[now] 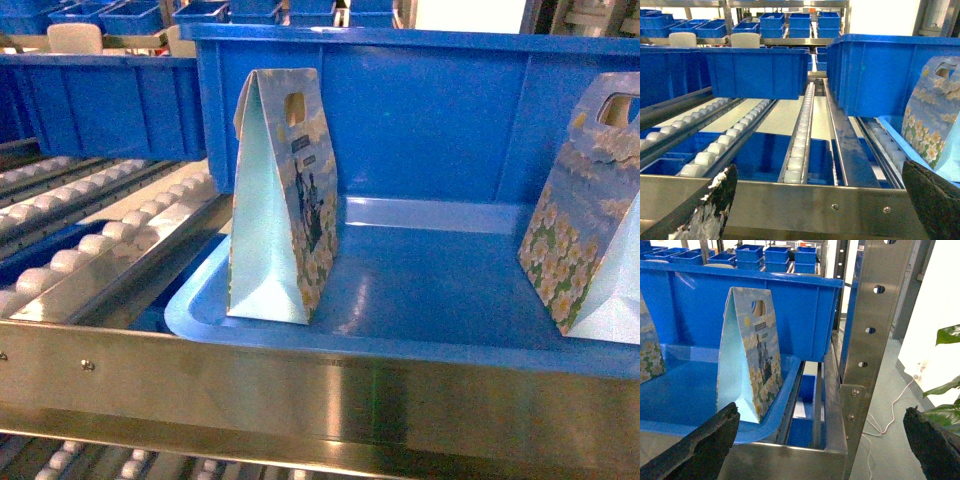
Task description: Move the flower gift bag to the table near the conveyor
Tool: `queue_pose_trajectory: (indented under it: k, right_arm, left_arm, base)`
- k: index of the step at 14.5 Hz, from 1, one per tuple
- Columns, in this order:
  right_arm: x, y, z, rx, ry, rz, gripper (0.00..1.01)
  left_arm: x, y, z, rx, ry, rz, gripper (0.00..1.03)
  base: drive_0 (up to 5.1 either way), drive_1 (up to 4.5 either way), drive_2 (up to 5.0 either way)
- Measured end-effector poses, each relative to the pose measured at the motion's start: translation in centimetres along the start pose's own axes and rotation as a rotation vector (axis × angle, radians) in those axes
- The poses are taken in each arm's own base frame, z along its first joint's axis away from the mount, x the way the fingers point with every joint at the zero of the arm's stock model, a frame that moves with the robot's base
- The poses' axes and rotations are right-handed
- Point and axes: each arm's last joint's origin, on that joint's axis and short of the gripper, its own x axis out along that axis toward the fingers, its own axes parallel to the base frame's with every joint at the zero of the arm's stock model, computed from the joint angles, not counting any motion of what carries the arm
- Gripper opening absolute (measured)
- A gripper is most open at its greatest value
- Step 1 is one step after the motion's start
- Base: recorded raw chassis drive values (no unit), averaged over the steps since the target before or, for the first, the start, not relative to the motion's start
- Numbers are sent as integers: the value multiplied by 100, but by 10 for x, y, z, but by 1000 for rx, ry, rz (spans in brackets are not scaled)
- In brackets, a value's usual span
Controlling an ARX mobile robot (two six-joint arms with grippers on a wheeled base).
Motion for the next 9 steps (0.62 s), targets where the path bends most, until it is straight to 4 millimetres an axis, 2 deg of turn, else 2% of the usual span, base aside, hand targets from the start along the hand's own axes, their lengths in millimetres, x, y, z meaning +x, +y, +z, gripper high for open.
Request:
queue_pose_trajectory:
  k: [9]
  right_arm:
    - [0, 0, 0, 0, 0, 0, 98]
  left_arm:
    - [0, 0, 0, 0, 0, 0, 98]
  base:
    - [0, 0, 0]
